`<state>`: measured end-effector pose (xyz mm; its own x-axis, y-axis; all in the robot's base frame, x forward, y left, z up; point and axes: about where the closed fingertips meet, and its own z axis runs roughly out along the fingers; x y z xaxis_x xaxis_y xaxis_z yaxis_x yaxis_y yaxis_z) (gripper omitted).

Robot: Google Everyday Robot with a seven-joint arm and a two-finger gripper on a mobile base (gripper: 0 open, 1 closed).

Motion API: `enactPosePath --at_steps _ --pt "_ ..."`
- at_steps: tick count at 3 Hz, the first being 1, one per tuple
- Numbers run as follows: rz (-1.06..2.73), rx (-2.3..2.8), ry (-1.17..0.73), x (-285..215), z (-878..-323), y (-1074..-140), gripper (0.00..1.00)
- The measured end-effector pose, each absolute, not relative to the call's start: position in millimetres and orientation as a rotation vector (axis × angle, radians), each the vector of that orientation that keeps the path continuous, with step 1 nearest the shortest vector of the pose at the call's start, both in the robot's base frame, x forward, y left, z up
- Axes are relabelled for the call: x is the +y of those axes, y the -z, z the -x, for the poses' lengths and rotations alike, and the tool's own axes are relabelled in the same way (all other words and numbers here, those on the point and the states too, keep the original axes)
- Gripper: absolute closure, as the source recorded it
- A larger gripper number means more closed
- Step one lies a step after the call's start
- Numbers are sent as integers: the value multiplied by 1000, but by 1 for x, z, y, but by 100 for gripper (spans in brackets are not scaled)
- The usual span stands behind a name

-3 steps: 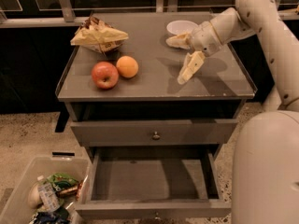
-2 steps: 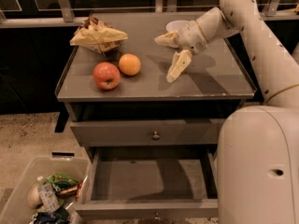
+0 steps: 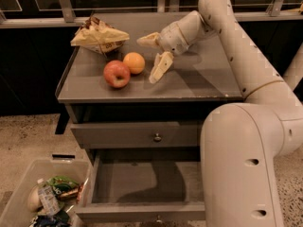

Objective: Place orange into middle drawer

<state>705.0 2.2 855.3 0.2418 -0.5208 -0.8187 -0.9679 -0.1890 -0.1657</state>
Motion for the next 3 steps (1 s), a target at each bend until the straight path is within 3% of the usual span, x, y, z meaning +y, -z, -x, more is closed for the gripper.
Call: enactPosePath --at_steps 3 --pt "1861 1301 -831 25 -713 -841 0"
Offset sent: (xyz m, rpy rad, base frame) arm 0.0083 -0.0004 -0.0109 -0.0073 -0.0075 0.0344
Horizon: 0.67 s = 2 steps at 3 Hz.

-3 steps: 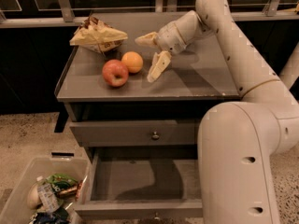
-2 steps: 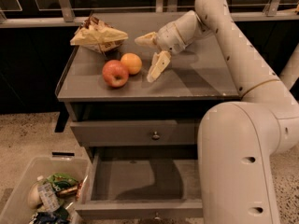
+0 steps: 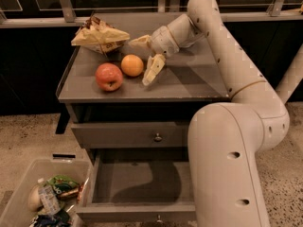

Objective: Place orange into middle drawer

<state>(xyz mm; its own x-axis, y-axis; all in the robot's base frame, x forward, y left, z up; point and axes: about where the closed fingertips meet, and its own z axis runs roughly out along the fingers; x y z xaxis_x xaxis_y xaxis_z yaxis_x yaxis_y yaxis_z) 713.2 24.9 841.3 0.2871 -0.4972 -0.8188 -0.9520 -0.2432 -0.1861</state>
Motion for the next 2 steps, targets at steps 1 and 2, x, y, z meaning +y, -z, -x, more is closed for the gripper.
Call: enactPosePath --at_steps 1,2 --pt "1877 1247 -853 41 -715 -838 0" --pt "1877 1247 -853 41 -715 -838 0"
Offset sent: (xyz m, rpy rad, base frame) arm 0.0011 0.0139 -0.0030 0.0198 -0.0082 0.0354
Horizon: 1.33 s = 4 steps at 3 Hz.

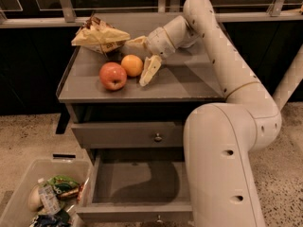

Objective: Place orange into middle drawer

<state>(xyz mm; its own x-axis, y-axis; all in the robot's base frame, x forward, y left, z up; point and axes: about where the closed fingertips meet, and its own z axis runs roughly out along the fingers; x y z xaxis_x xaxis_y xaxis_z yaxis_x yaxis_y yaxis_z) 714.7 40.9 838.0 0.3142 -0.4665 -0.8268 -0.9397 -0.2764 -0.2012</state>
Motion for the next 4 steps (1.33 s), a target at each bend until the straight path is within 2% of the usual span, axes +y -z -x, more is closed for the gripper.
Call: enactPosePath --at_steps 1,4 --pt "1877 1247 -853 41 -715 -838 18" --pt "1877 1247 -853 41 -715 -838 87"
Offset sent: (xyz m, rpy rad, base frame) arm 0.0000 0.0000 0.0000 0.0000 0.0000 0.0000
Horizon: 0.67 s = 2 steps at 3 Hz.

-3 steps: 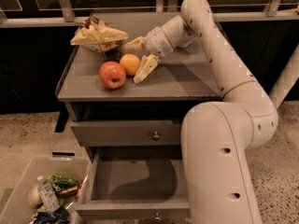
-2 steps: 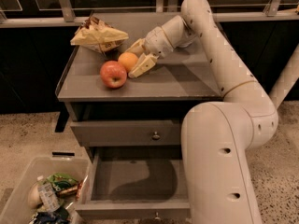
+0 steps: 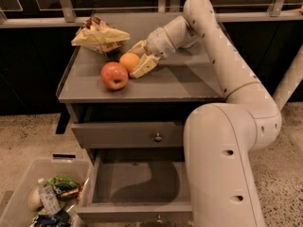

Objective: Place orange into middle drawer

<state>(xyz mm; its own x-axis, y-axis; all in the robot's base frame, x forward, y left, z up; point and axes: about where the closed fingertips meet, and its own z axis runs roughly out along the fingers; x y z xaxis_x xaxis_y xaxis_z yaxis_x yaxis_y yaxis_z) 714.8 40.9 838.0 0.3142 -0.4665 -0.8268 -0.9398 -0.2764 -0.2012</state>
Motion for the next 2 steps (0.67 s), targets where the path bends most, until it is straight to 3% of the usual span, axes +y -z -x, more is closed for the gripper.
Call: enactPosePath --at_steps 1,2 --pt "1877 1247 -853 41 -715 -838 100" --pt "1882 1247 -852 37 -708 -849 100"
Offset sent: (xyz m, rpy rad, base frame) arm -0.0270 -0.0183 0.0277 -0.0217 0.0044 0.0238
